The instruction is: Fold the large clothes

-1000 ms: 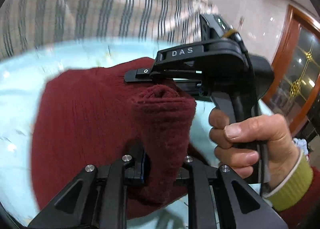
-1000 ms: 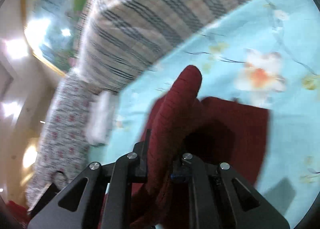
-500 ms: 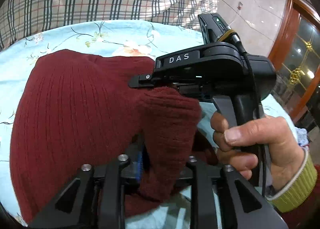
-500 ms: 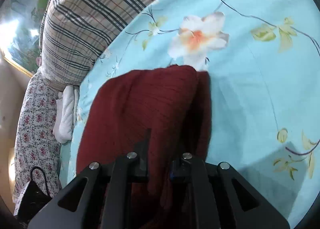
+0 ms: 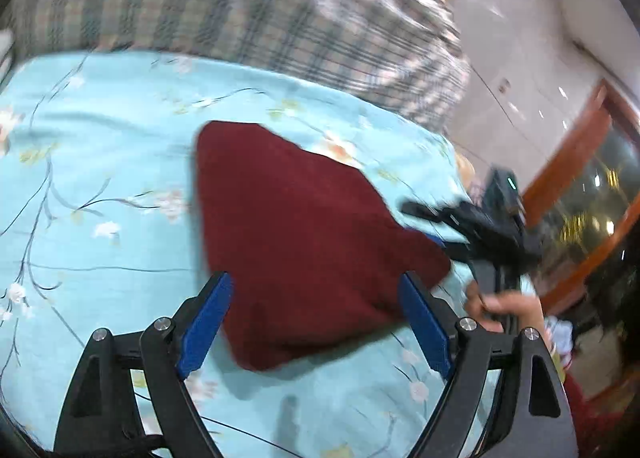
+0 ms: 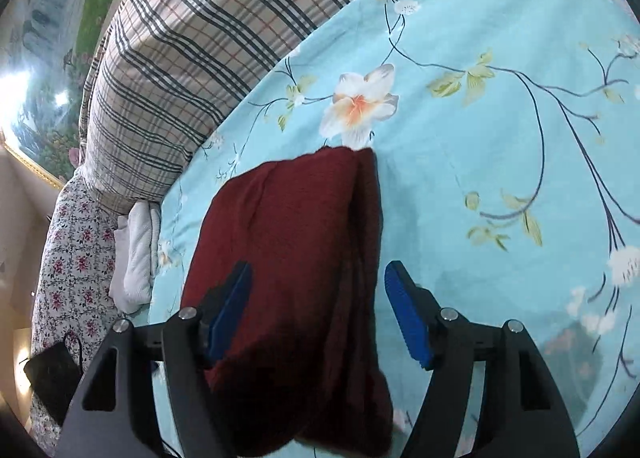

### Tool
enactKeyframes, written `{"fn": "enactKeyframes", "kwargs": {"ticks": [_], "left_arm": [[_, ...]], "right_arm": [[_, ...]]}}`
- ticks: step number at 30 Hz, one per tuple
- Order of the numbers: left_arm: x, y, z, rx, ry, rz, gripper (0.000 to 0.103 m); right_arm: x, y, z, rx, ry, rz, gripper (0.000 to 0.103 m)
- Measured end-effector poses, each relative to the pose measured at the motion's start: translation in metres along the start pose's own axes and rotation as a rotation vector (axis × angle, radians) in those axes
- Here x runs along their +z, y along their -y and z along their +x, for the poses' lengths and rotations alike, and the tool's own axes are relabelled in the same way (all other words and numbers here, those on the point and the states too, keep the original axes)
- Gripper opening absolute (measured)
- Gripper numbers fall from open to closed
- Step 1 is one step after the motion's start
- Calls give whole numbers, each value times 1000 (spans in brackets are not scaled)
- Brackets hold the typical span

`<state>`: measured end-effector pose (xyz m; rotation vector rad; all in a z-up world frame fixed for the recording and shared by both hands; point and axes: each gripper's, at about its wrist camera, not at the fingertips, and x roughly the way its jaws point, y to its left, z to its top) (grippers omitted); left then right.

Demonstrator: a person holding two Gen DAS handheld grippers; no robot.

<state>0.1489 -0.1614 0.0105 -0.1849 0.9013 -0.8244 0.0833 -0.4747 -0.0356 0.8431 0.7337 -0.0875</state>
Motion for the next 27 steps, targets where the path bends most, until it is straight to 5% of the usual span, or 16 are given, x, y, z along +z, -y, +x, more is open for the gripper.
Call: {"fn": "enactKeyframes", "kwargs": {"ticks": [5,9,13,20,24,27], "left_arm": [[37,-63,50,-89,-130,-197,85],[45,-84,94,-80,-238,-234,85],[41,-100,138,-172,-336,-297,91],[41,-81,155,-138,-314,-180,76],[37,-75,145,-139,-280,-160,58],[36,-68,129,-128,-256,-128,51]], "right_arm": [[1,4,10,18,-56,18,71],[4,7,22,43,-104,27,72],[9,11,33,53,-135,28,72],[14,15,63,114,-213,39,72],[10,11,70,72,-247,16,37],[3,6,64,108,-225,29,29]]}}
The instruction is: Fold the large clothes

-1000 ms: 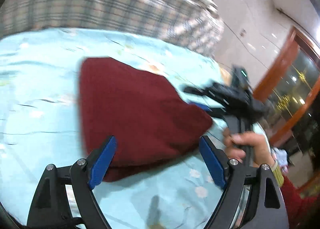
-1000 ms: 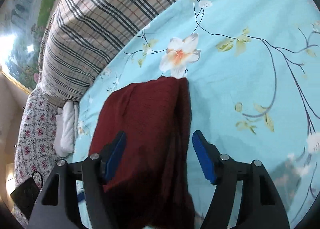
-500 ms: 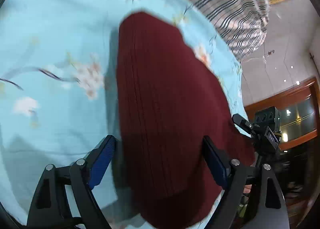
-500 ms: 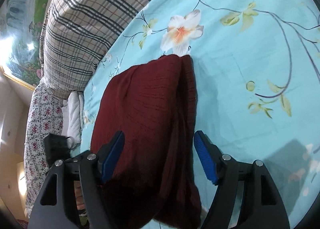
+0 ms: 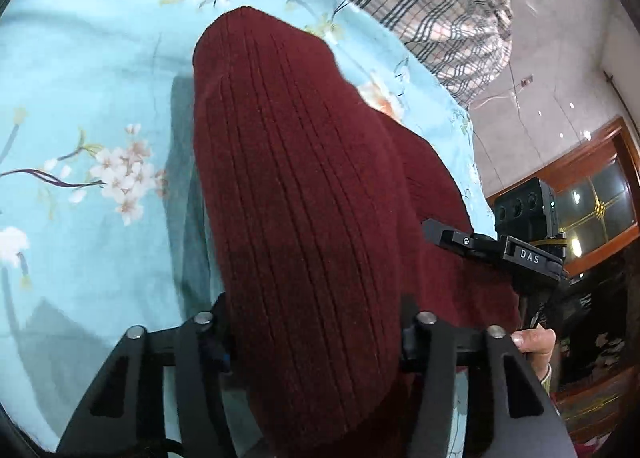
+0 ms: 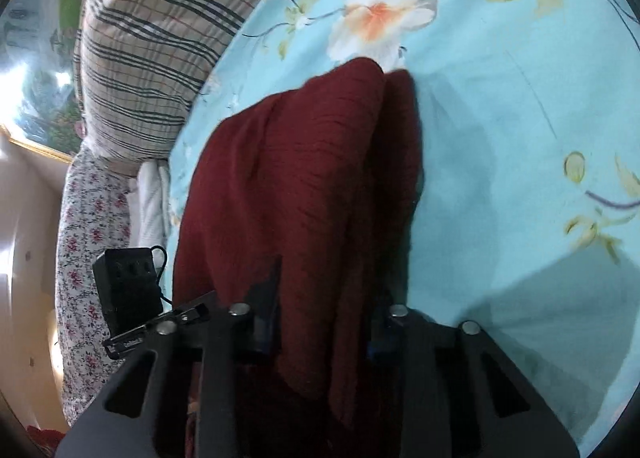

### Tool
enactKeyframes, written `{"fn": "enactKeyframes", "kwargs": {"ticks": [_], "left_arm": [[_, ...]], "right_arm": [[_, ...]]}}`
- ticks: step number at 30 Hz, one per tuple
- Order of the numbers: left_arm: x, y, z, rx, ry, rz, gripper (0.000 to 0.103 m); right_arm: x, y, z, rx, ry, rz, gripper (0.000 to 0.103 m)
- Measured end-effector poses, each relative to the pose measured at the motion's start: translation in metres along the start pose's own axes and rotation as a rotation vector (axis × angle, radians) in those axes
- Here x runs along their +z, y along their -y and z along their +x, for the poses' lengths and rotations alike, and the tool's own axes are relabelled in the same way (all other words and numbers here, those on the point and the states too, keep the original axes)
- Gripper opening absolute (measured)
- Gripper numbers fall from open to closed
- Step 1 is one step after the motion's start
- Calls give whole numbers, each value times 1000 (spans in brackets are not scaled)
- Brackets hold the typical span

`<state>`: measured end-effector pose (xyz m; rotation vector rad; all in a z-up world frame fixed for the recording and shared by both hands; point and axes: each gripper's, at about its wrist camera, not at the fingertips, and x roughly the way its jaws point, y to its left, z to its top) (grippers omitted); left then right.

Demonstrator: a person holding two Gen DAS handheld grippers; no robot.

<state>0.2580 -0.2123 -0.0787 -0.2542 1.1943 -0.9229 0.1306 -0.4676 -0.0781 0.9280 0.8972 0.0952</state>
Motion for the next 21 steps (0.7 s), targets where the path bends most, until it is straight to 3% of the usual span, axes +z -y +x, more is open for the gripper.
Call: {"fn": "enactKeyframes", "kwargs": {"ticks": [7,10,13,15,17,18,19,21], "left_arm": [[-25,-7,-90,59,43,9,51],[-40,-25,-144,115,62,-9,51],[-55,-49,-187,126,78,-38,52],[-69,-69,-202,151,83,-53,53],[-82,-92,-196,204,66,-81,54],[-91,-106,-188,243,50,-96,60],[-97,-114,-186,248,60,-100,63],[-106,-125,-190,189,109,-123,66]], "right_arm": [[-28,-53,3,94,29,-31,27],[-44,-81,29,160,-14,-57,27],[-60,-109,62,222,-63,-86,26],[-69,-125,83,248,-96,-104,27],[-77,-133,102,235,-121,-119,26],[-82,-134,111,215,-135,-127,27],[-88,-132,124,178,-158,-133,27],[-98,-126,139,103,-176,-144,32]]}}
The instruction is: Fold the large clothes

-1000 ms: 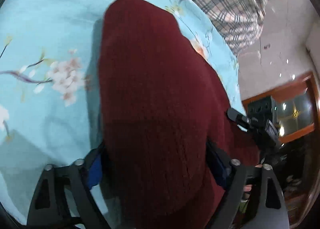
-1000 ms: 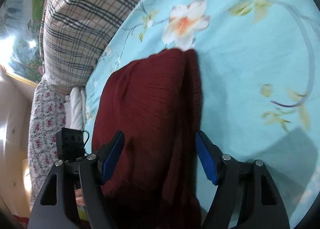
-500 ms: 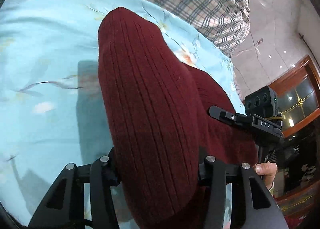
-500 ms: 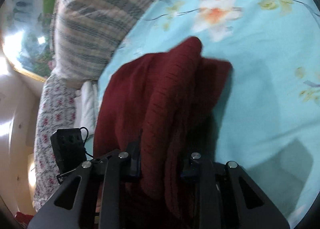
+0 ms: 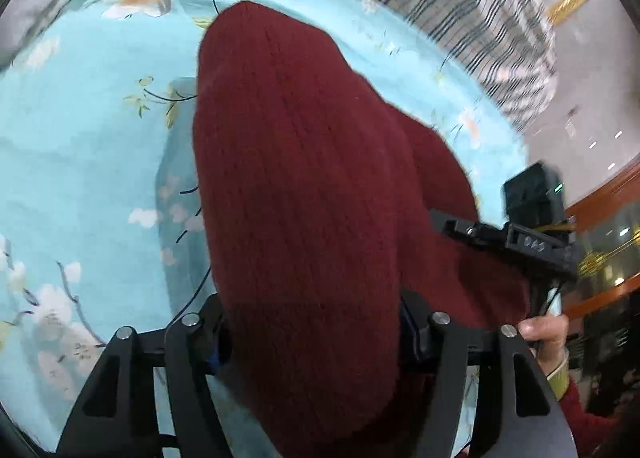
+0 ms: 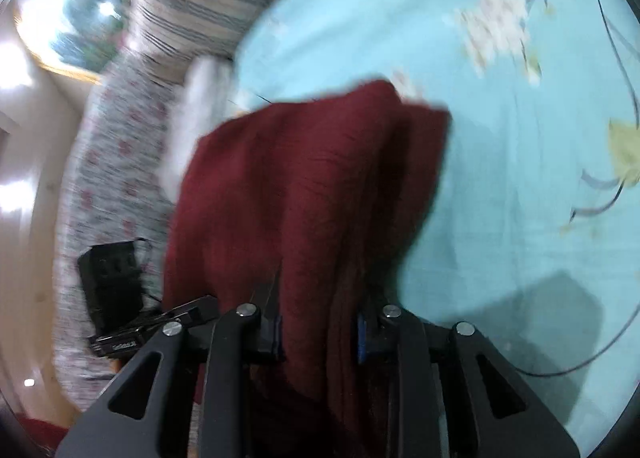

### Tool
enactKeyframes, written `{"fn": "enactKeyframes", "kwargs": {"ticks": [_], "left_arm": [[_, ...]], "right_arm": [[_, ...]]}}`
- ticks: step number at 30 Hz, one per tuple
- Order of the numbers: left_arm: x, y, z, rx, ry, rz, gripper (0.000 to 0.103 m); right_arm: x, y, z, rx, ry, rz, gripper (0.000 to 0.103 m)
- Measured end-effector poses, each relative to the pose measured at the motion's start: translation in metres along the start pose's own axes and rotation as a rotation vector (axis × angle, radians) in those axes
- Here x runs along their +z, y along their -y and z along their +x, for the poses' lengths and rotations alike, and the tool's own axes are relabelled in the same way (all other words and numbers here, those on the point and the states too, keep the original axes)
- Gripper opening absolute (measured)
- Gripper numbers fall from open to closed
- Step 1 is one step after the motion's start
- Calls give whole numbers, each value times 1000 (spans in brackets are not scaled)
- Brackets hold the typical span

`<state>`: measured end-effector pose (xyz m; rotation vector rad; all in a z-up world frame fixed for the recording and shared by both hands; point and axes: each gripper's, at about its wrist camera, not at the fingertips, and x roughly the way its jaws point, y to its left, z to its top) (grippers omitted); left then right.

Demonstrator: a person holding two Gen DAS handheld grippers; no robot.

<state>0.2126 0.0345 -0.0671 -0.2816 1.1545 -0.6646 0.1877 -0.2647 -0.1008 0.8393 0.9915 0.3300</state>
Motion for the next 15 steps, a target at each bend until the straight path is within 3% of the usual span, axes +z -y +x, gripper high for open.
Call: {"fn": "enactKeyframes", "kwargs": {"ticks": [4,8,11,15], "left_arm": [[-4,1,-10,13,27,-15,70],[-17,7,-42,65,93,15,70],[-25,15,-77,93,188,66,65],[-27,27,-103,38,247,125,48]], "right_arm": [[-7,9,-10,21,24,32,42],[-10,-3,-32,-78,68,8,51],[-9,-14,-55,-122,153,-21,51],[3,-29,-56,-132,192,-46,51]]}}
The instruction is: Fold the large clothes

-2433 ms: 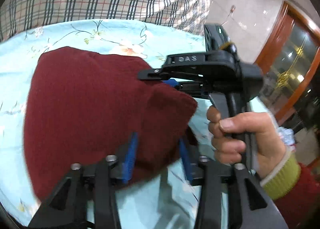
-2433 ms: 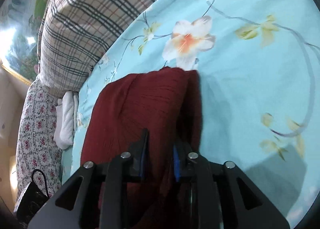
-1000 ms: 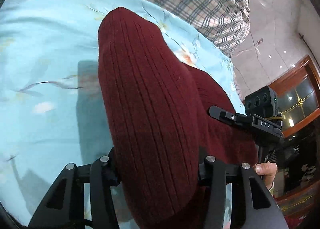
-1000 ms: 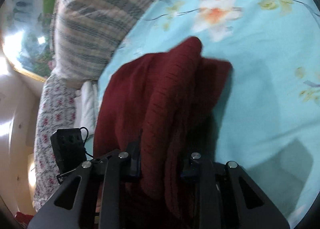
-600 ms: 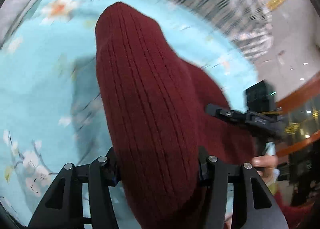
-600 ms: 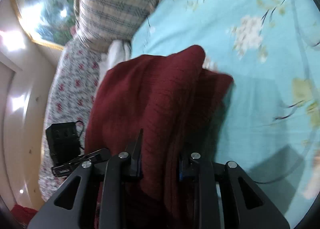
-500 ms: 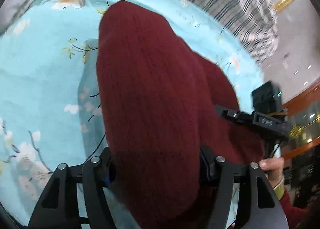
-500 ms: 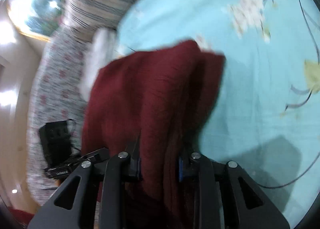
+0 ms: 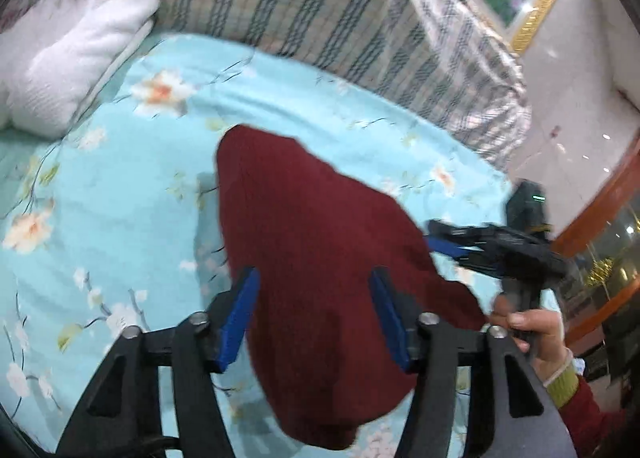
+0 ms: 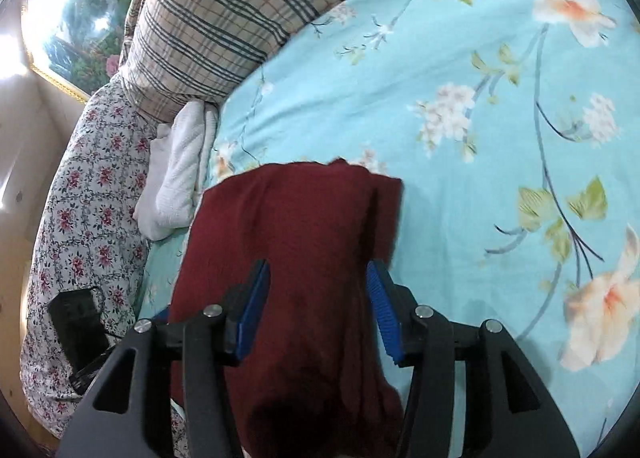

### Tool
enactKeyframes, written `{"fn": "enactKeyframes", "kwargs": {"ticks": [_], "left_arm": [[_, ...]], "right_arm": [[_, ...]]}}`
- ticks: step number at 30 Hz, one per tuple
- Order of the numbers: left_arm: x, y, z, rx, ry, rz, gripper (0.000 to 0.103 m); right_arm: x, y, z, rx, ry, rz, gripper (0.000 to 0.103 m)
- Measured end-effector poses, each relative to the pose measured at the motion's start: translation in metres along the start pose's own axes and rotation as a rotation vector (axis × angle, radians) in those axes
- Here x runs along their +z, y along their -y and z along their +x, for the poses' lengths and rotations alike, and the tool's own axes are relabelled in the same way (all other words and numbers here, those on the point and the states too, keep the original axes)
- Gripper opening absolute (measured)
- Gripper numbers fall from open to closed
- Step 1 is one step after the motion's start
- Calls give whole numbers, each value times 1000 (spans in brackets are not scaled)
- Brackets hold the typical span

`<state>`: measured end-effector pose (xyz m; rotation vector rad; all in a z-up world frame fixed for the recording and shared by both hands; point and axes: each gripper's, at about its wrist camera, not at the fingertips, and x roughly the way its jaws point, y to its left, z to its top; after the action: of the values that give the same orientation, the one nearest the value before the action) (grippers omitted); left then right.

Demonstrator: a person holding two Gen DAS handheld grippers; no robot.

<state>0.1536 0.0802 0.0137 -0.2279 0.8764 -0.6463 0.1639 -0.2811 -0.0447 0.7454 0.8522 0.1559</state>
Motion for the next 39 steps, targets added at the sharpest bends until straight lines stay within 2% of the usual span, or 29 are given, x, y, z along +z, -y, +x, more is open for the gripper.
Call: {"fn": "enactKeyframes", "kwargs": {"ticks": [2,3,4,5,8,9,11,13,15,17,19,21,23,25,28,30,31,32,35,39], "left_arm": [[0,8,6,-32,-19,35,37],[-4,10,9,-35,-35,55,34],[-5,14,13,-30,-41,69,34],[-6,19,19,-31,-50,90,34],[-6,28,31,-39,-80,126,33],[-7,28,37,-43,-99,130,32],[-18,29,54,-32,-141,141,27],[-26,36,69,20,-144,187,27],[-27,37,66,28,-139,187,28],[-18,36,54,8,-138,164,29],[-2,37,41,-18,-116,155,29],[19,36,33,8,-65,170,32],[44,29,42,41,-54,166,32],[67,19,64,68,-67,139,31],[89,-9,115,151,-150,94,29],[83,-23,148,167,-226,80,24],[78,-28,155,165,-231,96,24],[75,-27,155,168,-215,118,24],[72,-29,152,170,-202,111,24],[69,-22,131,170,-181,106,23]], "right_arm": [[1,-1,12,-28,-27,-2,51],[2,-1,23,-55,-53,3,43],[1,0,30,-59,-71,7,26],[1,-1,35,-65,-81,8,24],[4,-13,20,-58,-7,-34,16],[4,-18,9,-59,33,-58,10],[3,-17,5,-96,43,-73,10],[1,-3,19,-143,-12,-48,11],[-4,7,30,-154,-52,-28,18],[-6,7,23,-169,-33,-15,23],[-6,-5,2,-198,42,-28,23],[-7,-20,-19,-163,101,-61,23],[-12,-41,-30,-79,125,-97,22],[-20,-62,-22,-13,78,-145,23],[-31,-65,4,-16,9,-155,22],[-38,-54,20,-69,-28,-133,22],[-42,-42,30,-102,-53,-111,14],[-46,-33,36,-118,-60,-95,11],[-49,-3,38,-53,-32,-15,5],[-50,-4,36,-43,-29,6,4]]}}
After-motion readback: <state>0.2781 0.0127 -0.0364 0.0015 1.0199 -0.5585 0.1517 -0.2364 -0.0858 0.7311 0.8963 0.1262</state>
